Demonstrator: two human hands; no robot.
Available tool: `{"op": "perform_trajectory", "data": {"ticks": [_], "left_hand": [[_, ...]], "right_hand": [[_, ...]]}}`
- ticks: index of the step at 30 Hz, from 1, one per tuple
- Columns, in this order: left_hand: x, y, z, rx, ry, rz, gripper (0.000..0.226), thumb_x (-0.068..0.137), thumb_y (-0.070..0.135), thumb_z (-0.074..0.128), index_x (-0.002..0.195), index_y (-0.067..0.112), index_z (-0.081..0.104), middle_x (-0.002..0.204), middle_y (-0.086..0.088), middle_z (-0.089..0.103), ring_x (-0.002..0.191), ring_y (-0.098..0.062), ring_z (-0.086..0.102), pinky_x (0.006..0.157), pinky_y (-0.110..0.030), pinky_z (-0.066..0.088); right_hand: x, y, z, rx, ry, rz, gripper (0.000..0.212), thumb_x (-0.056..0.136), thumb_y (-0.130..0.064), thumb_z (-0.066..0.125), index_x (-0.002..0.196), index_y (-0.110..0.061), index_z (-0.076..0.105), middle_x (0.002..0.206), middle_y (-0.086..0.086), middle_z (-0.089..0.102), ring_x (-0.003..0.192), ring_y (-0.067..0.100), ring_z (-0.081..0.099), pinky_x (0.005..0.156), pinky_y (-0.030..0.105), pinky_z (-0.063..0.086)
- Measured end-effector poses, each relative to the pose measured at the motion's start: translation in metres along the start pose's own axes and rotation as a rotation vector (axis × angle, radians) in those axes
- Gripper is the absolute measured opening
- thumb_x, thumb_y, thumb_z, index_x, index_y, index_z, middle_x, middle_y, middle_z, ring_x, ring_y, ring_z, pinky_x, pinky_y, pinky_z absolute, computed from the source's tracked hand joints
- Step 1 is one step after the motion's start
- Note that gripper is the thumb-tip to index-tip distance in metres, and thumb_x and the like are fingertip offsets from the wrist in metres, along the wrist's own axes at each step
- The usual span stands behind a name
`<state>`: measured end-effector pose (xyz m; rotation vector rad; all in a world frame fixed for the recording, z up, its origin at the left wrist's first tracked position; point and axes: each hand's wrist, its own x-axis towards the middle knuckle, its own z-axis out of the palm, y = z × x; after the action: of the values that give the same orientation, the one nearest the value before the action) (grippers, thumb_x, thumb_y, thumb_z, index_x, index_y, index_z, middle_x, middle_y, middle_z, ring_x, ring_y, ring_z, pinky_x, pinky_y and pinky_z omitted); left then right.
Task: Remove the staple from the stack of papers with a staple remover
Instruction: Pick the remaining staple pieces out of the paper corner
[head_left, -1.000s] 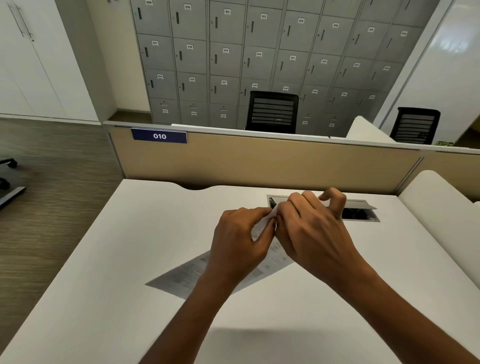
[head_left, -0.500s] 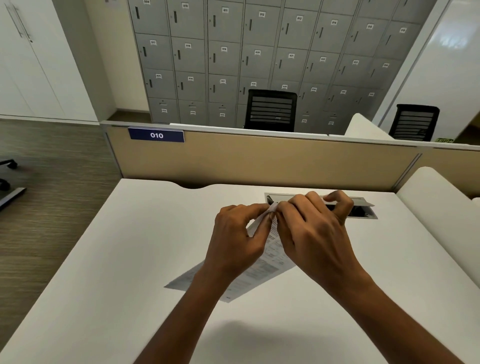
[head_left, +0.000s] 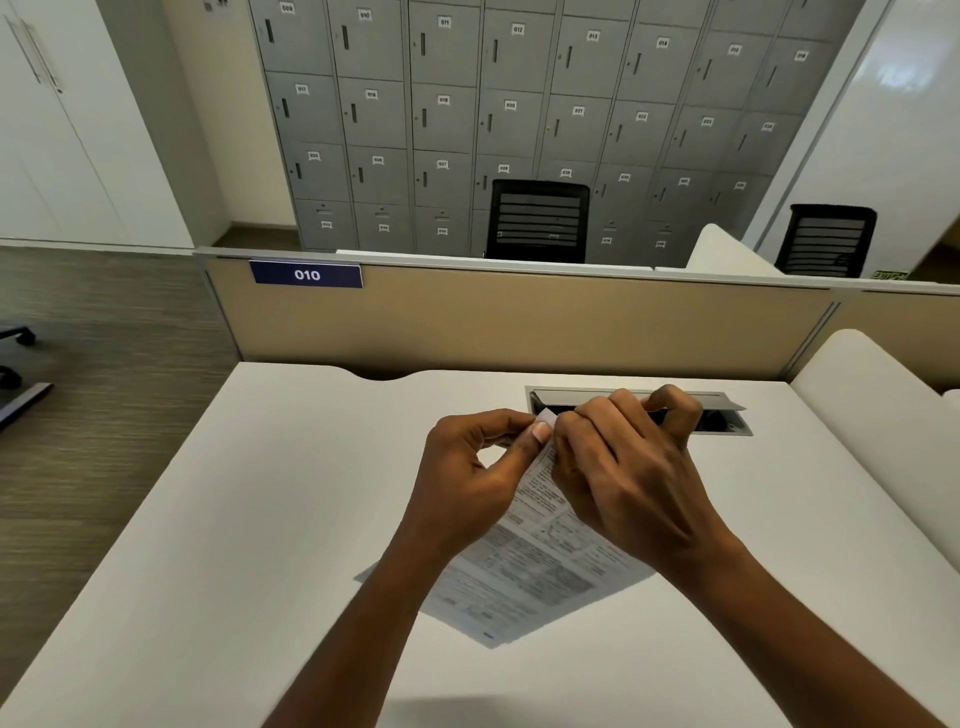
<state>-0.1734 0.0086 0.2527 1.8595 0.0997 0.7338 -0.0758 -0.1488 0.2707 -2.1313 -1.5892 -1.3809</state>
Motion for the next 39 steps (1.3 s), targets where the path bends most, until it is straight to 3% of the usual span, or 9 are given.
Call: {"op": "perform_trajectory", "data": {"ticks": [5,8,14,18,25,28,36,39], "left_hand": [[0.001,0.000,0.003,0.056,0.048,0.026,0.014,0.097,0.026,0.069,0.103,0.025,0.081,0.088,0.022,0.077,0.089,-0.003,0.074,0.072,-0.015,0.057],[0.000,0.004,0.008,0.111,0.064,0.083,0.015,0.096,0.024,0.068,0.105,0.023,0.080,0.088,0.026,0.073,0.088,0.002,0.072,0.067,-0.008,0.053],[-0.002,0.003,0.017,0.277,0.086,0.194,0.023,0.092,0.019,0.069,0.111,0.014,0.079,0.098,0.003,0.081,0.086,-0.012,0.075,0.080,-0.037,0.062],[-0.005,0.003,0.027,0.450,0.151,0.279,0.022,0.086,0.015,0.070,0.105,0.009,0.079,0.091,-0.004,0.081,0.075,-0.022,0.074,0.076,-0.038,0.057],[0.001,0.004,0.027,0.356,0.169,0.208,0.021,0.091,0.022,0.068,0.107,0.013,0.079,0.094,0.000,0.081,0.079,-0.017,0.073,0.073,-0.044,0.060],[0.002,0.005,0.027,0.335,0.156,0.195,0.019,0.092,0.022,0.069,0.107,0.016,0.079,0.093,0.003,0.080,0.081,-0.016,0.073,0.073,-0.047,0.059],[0.003,0.003,0.029,0.267,0.063,0.197,0.023,0.092,0.025,0.070,0.112,0.017,0.077,0.100,0.008,0.079,0.090,-0.005,0.070,0.079,-0.022,0.057],[0.003,0.002,0.030,0.273,0.066,0.165,0.024,0.092,0.027,0.070,0.114,0.018,0.075,0.102,0.006,0.078,0.091,-0.007,0.070,0.077,-0.022,0.057]], "right_hand": [[0.001,0.000,-0.004,-0.051,-0.100,0.020,0.023,0.091,-0.031,0.067,0.099,-0.010,0.068,0.091,0.009,0.071,0.083,0.025,0.066,0.087,0.043,0.029],[0.006,-0.001,-0.009,-0.070,-0.102,0.064,0.018,0.095,-0.029,0.060,0.093,-0.014,0.068,0.088,0.004,0.069,0.083,0.023,0.064,0.088,0.045,0.028],[0.014,0.005,-0.010,0.063,-0.194,0.135,0.030,0.099,-0.032,0.049,0.080,-0.015,0.064,0.073,0.001,0.062,0.063,0.021,0.056,0.077,0.042,0.034],[0.016,0.008,-0.011,0.115,-0.254,0.204,0.045,0.101,-0.039,0.033,0.076,-0.015,0.063,0.071,0.001,0.062,0.059,0.021,0.053,0.073,0.040,0.038],[0.004,0.007,-0.011,0.169,-0.185,0.295,0.022,0.097,-0.031,0.058,0.089,-0.015,0.070,0.082,0.001,0.070,0.072,0.022,0.063,0.075,0.040,0.038],[0.000,0.008,-0.009,0.141,-0.136,0.266,0.023,0.098,-0.030,0.058,0.092,-0.013,0.072,0.083,0.003,0.070,0.074,0.023,0.064,0.078,0.042,0.040],[-0.008,0.021,-0.002,0.100,-0.131,0.104,0.023,0.097,-0.030,0.060,0.092,-0.010,0.070,0.086,0.007,0.071,0.077,0.024,0.067,0.085,0.045,0.041],[-0.009,0.025,0.000,0.143,-0.109,0.122,0.021,0.099,-0.028,0.057,0.091,-0.012,0.068,0.085,0.005,0.068,0.077,0.023,0.065,0.085,0.045,0.038]]}}
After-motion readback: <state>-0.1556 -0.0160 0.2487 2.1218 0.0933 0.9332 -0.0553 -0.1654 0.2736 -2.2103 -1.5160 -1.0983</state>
